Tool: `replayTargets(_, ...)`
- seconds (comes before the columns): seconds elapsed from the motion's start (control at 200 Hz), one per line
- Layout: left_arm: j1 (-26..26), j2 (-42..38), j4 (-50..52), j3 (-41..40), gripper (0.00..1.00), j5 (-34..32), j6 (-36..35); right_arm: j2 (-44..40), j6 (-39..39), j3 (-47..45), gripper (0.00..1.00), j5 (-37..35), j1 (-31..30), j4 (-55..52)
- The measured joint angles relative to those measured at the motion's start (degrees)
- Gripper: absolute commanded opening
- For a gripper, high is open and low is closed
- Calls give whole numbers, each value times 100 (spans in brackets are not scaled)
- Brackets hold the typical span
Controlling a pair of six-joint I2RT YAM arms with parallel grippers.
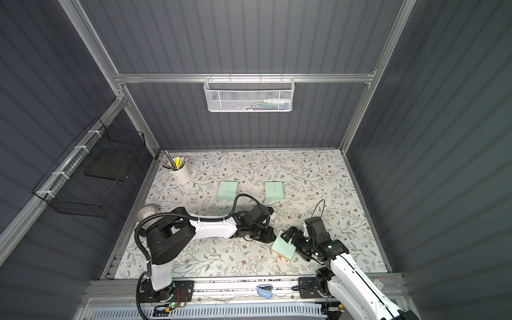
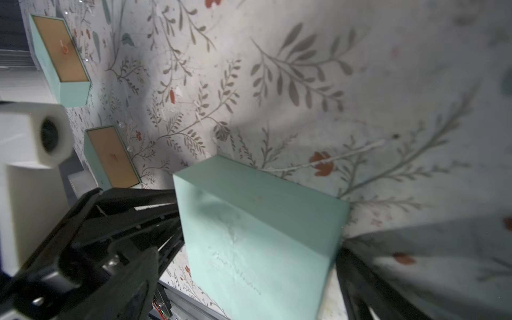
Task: Take out the earrings from the drawer-style jewelry box
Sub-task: Adjust the jewelry box at the center of the board, then move the jewelry box to the center of the board.
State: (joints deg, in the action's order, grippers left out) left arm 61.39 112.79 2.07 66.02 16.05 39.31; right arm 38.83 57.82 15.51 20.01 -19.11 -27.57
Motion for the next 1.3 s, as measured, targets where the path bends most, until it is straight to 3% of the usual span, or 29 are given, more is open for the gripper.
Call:
replayTargets(0.305, -31, 802, -31, 1102, 20, 48, -2, -719, 516, -74, 99, -994, -2, -428)
replayTargets(0.44, -37, 713, 153, 1196, 20, -55, -42, -708, 448, 162, 99, -1499, 17, -715)
replayTargets(0.57, -116, 142, 326, 975, 21, -234, -96, -503, 133, 503, 99, -1659, 306, -780)
replayTargets(0.755, -225, -1276, 424, 131, 22, -350, -164, 201, -612, 809, 99, -1279, 1147, -503)
replayTargets(0.866, -181, -1681, 461, -310, 22, -339, -192, 752, -1049, 903, 99, -905, 1414, -227)
replayTargets(1.081, 57, -1471, 586, -852, 21, -221, -214, 1246, -1482, 905, 99, -214, 1447, 229)
replayTargets(1.296, 96, -874, 345, -697, 21, 85, -140, 894, -1462, 629, 99, 15, 1460, 387)
